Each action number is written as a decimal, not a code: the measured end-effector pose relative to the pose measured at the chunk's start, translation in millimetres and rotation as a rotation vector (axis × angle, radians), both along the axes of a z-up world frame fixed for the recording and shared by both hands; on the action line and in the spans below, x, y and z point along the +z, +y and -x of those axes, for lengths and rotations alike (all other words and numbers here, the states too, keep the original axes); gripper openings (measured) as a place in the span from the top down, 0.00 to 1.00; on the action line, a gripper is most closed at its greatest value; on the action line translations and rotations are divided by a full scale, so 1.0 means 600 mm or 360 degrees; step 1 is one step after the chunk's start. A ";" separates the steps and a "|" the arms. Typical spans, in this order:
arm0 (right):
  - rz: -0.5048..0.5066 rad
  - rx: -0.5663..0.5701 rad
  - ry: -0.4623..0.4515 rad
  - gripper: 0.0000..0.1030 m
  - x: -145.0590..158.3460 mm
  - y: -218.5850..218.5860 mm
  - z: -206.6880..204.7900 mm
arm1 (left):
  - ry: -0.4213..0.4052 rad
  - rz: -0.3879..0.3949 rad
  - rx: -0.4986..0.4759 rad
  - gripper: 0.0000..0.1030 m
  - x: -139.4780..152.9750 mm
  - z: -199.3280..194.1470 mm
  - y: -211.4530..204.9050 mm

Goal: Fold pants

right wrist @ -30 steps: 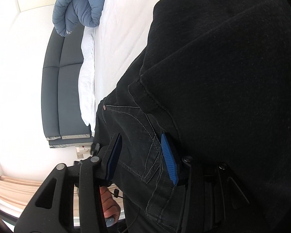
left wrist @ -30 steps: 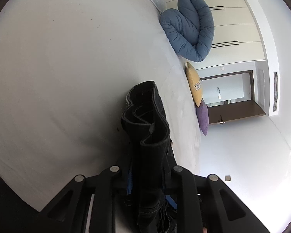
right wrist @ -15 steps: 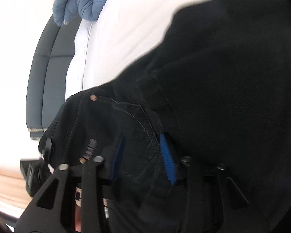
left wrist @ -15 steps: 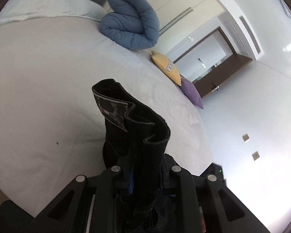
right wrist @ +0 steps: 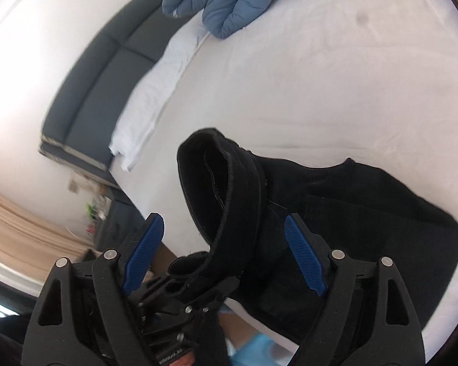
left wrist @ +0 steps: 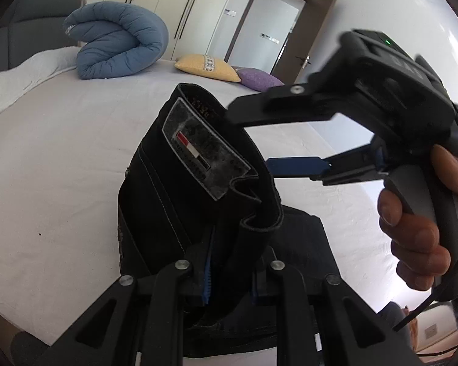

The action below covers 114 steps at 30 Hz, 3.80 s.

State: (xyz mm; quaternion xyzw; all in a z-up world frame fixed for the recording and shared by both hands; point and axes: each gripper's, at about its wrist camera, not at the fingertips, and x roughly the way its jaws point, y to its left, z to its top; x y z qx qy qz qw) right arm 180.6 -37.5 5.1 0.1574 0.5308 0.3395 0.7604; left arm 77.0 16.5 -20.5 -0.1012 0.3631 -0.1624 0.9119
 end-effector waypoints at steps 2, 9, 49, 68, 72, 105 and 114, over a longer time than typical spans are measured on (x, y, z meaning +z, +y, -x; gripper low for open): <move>0.0072 -0.0006 0.0007 0.21 -0.009 0.008 -0.003 | -0.0019 -0.0096 -0.0035 0.82 -0.002 0.006 -0.024; 0.0125 -0.0091 0.0018 0.72 -0.060 -0.039 -0.004 | -0.0041 -0.0339 -0.0196 0.82 -0.020 0.010 -0.101; -0.0288 -0.0663 0.0222 0.75 -0.378 -0.488 0.105 | 0.0107 -0.0274 -0.0824 0.35 -0.085 0.042 -0.290; -0.0318 -0.0556 0.0288 0.86 -0.408 -0.418 0.145 | 0.0384 -0.0005 -0.0446 0.37 -0.161 -0.081 -0.098; -0.0379 -0.0608 0.0313 1.00 -0.430 -0.447 0.163 | 0.0338 0.0039 -0.0472 0.45 -0.141 -0.076 -0.090; -0.0232 -0.0615 0.0134 0.96 -0.358 -0.414 0.237 | 0.0186 -0.0384 -0.0283 0.71 -0.182 -0.020 -0.066; -0.0478 -0.0732 0.0174 0.96 -0.377 -0.455 0.277 | 0.0246 -0.0490 -0.0301 0.40 -0.145 -0.035 -0.078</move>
